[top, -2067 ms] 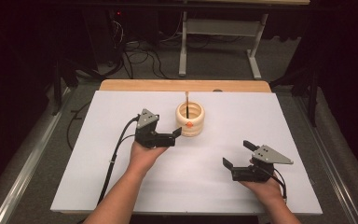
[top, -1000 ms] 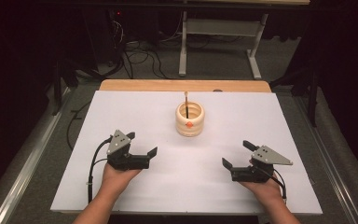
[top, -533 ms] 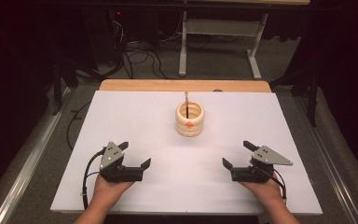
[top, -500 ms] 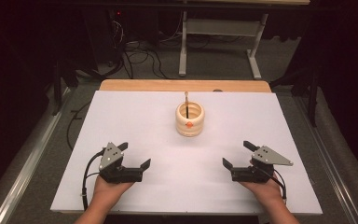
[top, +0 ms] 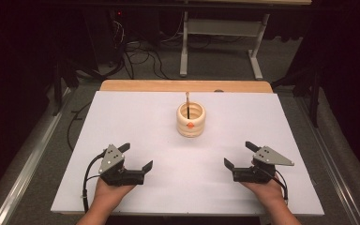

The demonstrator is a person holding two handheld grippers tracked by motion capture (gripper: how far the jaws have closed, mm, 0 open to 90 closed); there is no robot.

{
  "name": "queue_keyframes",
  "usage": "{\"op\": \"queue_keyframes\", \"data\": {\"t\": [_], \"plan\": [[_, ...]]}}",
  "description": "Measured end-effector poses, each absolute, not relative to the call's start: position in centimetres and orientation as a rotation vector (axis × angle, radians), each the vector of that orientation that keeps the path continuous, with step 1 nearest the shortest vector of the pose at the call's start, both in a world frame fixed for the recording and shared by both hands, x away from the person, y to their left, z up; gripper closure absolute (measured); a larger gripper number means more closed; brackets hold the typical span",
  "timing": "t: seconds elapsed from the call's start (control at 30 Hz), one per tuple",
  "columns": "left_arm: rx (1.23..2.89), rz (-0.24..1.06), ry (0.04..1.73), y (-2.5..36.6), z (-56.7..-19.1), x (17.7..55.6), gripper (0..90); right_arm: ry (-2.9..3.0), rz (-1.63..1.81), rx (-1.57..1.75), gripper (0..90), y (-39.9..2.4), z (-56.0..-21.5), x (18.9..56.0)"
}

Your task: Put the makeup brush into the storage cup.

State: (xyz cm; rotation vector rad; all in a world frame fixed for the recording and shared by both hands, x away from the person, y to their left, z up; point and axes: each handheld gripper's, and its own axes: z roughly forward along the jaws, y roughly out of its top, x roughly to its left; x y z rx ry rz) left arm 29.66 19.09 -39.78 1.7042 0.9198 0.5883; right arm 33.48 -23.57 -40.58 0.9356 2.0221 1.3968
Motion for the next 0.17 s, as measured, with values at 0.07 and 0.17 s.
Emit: {"op": "queue_keyframes", "data": {"t": [0.07,0.17], "plan": [[1.705,0.589,0.922,19.06,-39.86,29.72,0.0,2.020,1.400,0.937,1.1,-23.59,-40.56,33.46],[1.709,0.589,0.933,19.19,-40.00,29.86,0.0,2.020,1.400,0.934,1.2,-23.64,-40.55,33.50]]}}
